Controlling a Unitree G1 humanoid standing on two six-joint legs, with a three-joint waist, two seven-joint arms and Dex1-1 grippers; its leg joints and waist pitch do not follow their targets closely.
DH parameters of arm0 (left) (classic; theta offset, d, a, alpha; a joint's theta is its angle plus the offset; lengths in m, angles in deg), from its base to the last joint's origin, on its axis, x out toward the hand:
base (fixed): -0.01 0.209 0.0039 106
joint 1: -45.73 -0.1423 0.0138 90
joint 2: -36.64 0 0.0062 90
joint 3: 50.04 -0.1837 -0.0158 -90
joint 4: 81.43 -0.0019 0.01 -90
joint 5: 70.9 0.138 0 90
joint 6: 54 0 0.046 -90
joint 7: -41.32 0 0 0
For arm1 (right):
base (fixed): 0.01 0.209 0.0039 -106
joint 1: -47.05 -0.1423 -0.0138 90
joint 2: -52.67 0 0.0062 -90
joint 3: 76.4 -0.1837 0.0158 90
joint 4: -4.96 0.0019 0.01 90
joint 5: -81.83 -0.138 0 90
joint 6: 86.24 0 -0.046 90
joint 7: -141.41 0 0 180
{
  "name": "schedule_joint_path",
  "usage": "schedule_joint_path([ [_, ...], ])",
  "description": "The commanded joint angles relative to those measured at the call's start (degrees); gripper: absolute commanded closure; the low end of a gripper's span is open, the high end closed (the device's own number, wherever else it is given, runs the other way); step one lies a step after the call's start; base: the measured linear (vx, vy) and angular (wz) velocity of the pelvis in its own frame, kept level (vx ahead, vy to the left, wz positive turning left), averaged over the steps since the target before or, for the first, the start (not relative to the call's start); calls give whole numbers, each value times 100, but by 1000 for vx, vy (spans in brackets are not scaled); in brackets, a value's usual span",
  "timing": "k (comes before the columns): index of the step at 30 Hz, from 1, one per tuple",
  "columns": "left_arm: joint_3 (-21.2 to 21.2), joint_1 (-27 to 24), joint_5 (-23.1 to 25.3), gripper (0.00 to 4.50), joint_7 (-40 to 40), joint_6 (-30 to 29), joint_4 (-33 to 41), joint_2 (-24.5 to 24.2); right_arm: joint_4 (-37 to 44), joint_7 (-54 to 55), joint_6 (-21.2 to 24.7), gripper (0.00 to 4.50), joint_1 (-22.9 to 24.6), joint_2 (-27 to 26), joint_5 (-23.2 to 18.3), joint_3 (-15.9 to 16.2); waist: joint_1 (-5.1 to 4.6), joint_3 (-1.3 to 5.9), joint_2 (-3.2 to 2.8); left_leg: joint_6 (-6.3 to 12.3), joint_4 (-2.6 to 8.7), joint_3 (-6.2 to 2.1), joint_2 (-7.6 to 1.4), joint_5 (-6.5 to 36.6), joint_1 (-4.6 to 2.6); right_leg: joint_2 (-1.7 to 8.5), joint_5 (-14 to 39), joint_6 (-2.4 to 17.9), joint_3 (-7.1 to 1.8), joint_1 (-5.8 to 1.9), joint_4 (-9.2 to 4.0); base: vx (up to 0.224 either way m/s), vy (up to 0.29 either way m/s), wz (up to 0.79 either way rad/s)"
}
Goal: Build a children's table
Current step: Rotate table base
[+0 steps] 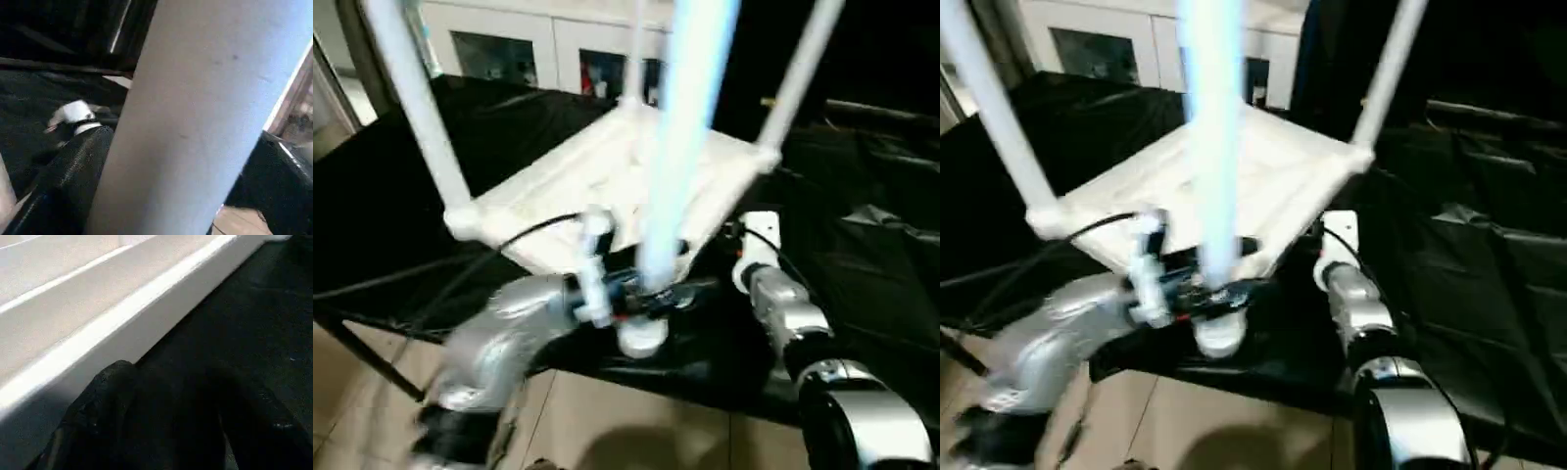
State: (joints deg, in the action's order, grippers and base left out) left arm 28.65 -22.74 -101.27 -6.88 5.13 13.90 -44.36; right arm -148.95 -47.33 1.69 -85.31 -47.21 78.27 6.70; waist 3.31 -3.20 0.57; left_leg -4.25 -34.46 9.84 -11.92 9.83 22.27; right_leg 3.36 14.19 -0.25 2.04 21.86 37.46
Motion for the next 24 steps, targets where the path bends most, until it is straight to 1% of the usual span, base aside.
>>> schedule_joint_path([
  [1, -241, 263, 299, 1, 110, 339, -394, 160, -151, -220, -163, 165, -199, -188, 81, 151, 63, 410, -22, 78, 343, -5, -58, 554, -64, 354, -704, 1301, -177, -327, -388, 0, 0, 0],
  [2, -241, 263, 299, 1, 110, 339, -394, 160, -151, -220, -163, 165, -199, -188, 81, 151, 60, 412, -23, 73, 339, 2, -68, 593, -90, 356, -691, 1314, -184, -306, -396, 0, 0, 0],
  [3, -217, 516, 645, 1, 488, 626, -881, 262, -240, -102, -236, 165, -243, -194, 93, 103, 52, 407, -45, 61, 343, -1, -71, 621, -81, 356, -709, 1350, -184, -312, -386, 0, 0, 0],
  [4, -189, 622, 809, 1, 666, 785, -1111, 278, -258, -44, -263, 165, -256, -194, 88, 76, 59, 390, -77, 63, 346, 7, -69, 721, -111, 339, -608, 1345, -186, -272, -427, 0, 0, 0],
  [5, -145, 705, 932, 1, 822, 898, -1303, 278, -265, 0, -282, 165, -262, -185, 77, 51, 58, 403, -49, 36, 343, 4, -71, 817, -121, 346, -528, 1337, -192, -298, -423, 0, 0, 0],
  [6, -83, 823, 1121, 1, 1057, 1052, -1581, 247, -270, 64, -316, 165, -266, -165, 60, 13, 69, 413, -76, 16, 351, -19, -66, 697, -89, 353, -590, 1294, -181, -327, -410, 0, 0, 0],
  [7, -65, 854, 1185, 1, 1132, 1107, -1662, 225, -265, 78, -329, 165, -262, -155, 54, 2, 69, 413, -76, 16, 351, -19, -66, 697, -89, 353, -590, 1294, -181, -327, -410, 0, 0, 0],
  [8, -9, 941, 1461, 1, 1325, 1386, -1975, 108, -242, 39, -386, 165, -218, -78, 10, -51, 79, 420, -76, 42, 344, -19, -68, 701, -108, 353, -652, 1326, -179, -303, -411, 0, 0, 0],
  [9, -8, 946, 1502, 1, 1328, 1439, -2019, 91, -243, 25, -398, 165, -208, -64, 4, -57, 76, 411, -81, 60, 347, -16, -71, 748, -101, 359, -634, 1354, -181, -299, -414, 0, 0, 0],
  [11, -17, 950, 1612, 1, 1337, 1596, -2114, 69, -226, 49, -460, 165, -167, -12, -15, -92, 84, 417, -74, 71, 347, -12, -77, 760, -103, 370, -586, 1371, -181, -304, -416, 0, 0, 0],
  [12, 19, 922, 1640, 1, 1377, 1784, -2208, 132, -198, 123, -570, 165, -98, 60, -62, -177, 112, 422, -165, 63, 342, -21, -80, 765, -113, 384, -529, 1405, -179, -282, -415, 0, 0, 0],
  [13, 19, 922, 1640, 1, 1377, 1784, -2208, 132, -198, 123, -570, 165, -98, 60, -62, -177, 104, 418, -138, 59, 344, -9, -86, 800, -114, 379, -519, 1411, -180, -275, -433, 0, 0, 0],
  [14, 98, 907, 1658, 1, 1521, 2064, -2383, 258, -142, 119, -697, 165, -16, 122, -161, -296, 148, 419, -167, 61, 334, -6, -85, 825, -119, 368, -635, 1442, -185, -274, -436, 0, 0, 0],
  [15, 98, 907, 1658, 1, 1521, 2064, -2383, 258, -142, 119, -697, 165, -16, 122, -161, -296, 148, 419, -167, 61, 334, -6, -85, 825, -119, 368, -635, 1442, -185, -274, -436, 0, 0, 0],
  [16, 145, 899, 1672, 1, 1629, 2212, -2481, 328, -68, 76, -765, 165, 42, 147, -234, -365, 186, 441, -177, 71, 323, -10, -80, 794, -123, 367, -736, 1476, -182, -287, -405, 0, 0, 0],
  [17, 212, 820, 1714, 1, 1808, 2579, -2652, 441, 256, -26, -948, 165, 253, 165, -384, -482, 204, 422, -283, 118, 329, -11, -88, 904, -116, 369, -813, 1430, -182, -273, -455, 0, 0, 0],
  [18, 212, 820, 1714, 1, 1808, 2579, -2652, 441, 256, -26, -948, 165, 253, 165, -384, -482, 204, 422, -283, 118, 329, -11, -88, 904, -116, 369, -813, 1430, -182, -273, -455, 0, 0, 0],
  [19, 247, 700, 1687, 1, 1803, 2782, -2636, 522, 600, -144, -1059, 165, 455, 143, -467, -512, 214, 447, -347, 122, 317, -45, -72, 918, -110, 367, -877, 1456, -166, -303, -406, 0, 0, 0],
  [20, 263, 596, 1609, 1, 1754, 2803, -2505, 583, 863, -219, -1097, 165, 599, 125, -492, -494, 199, 451, -287, 213, 316, -33, -79, 862, -91, 373, -936, 1448, -166, -315, -417, 0, 0, 0],
  [21, 256, 464, 1506, 1, 1655, 2779, -2315, 632, 1129, -292, -1130, 165, 754, 108, -499, -455, 207, 453, -324, 262, 307, -32, -65, 823, -82, 369, -951, 1447, -165, -321, -422, 0, 0, 0],
  [22, 231, 310, 1389, 1, 1537, 2723, -2079, 665, 1448, -376, -1137, 165, 936, 96, -506, -404, 214, 461, -318, 364, 285, -26, -64, 704, -58, 384, -1005, 1444, -173, -322, -416, 0, 0, 0],
  [23, 191, 154, 1313, 1, 1417, 2728, -1886, 671, 1739, -424, -1141, 165, 1116, 79, -513, -360, 226, 479, -394, 438, 269, -29, -67, 593, -47, 387, -1012, 1431, -170, -308, -407, 0, 0, 0],
  [24, 168, 79, 1280, 1, 1352, 2731, -1803, 659, 1866, -437, -1131, 165, 1198, 70, -518, -343, 200, 468, -415, 474, 275, -26, -77, 614, -44, 371, -915, 1427, -165, -284, -432, 0, 0, 0],
])
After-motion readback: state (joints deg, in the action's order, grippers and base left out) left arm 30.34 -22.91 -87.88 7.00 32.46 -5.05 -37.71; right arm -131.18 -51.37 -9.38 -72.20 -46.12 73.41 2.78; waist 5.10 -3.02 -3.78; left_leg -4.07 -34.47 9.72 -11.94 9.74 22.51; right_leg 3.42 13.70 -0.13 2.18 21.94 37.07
